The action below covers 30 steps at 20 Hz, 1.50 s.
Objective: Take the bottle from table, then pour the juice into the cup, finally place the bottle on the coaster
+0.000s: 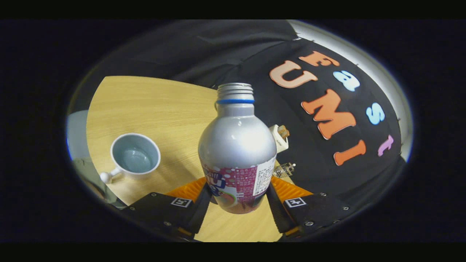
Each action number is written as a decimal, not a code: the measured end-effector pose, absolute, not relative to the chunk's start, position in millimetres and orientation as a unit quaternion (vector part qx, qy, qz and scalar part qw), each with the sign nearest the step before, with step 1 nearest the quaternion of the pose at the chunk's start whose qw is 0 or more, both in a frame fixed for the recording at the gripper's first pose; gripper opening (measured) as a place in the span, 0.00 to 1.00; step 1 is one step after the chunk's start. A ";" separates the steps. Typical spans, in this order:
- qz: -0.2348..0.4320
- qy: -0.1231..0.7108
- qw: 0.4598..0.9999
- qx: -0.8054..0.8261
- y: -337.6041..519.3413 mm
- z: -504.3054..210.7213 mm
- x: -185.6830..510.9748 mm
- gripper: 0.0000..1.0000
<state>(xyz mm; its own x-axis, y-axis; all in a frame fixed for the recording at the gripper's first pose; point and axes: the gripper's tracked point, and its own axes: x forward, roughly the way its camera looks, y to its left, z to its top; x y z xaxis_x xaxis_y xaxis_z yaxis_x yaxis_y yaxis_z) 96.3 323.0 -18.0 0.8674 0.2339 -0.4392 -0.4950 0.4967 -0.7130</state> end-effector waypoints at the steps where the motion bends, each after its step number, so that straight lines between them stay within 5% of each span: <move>1: 0.210 0.150 0.867 -0.427 319.0 -20.0 100.6 0.78; 12: 0.211 0.161 0.955 -0.129 296.1 -32.9 151.7 0.78; 30: 0.229 0.207 0.950 -0.032 281.8 -108.2 175.1 0.78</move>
